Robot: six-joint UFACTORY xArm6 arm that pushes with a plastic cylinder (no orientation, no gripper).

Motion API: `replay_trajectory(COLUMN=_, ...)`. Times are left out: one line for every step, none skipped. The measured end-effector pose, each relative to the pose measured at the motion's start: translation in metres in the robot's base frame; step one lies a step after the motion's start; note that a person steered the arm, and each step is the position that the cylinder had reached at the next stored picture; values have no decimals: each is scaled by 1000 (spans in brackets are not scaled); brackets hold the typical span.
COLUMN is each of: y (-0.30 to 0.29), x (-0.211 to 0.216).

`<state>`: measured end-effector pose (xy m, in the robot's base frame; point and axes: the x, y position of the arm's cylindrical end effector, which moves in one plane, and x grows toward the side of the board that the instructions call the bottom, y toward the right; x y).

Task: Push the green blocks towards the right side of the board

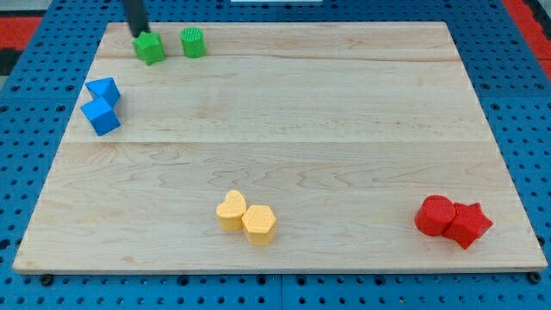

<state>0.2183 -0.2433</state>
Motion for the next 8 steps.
replay_trajectory(y=-47, x=9)
replay_trajectory(y=-49, x=37)
replay_trajectory(y=-24, x=45)
replay_trajectory(y=19, x=44)
replay_trajectory(y=60, x=39)
replay_trajectory(y=86, x=27)
replay_trajectory(y=105, x=18)
replay_trajectory(y=144, x=11)
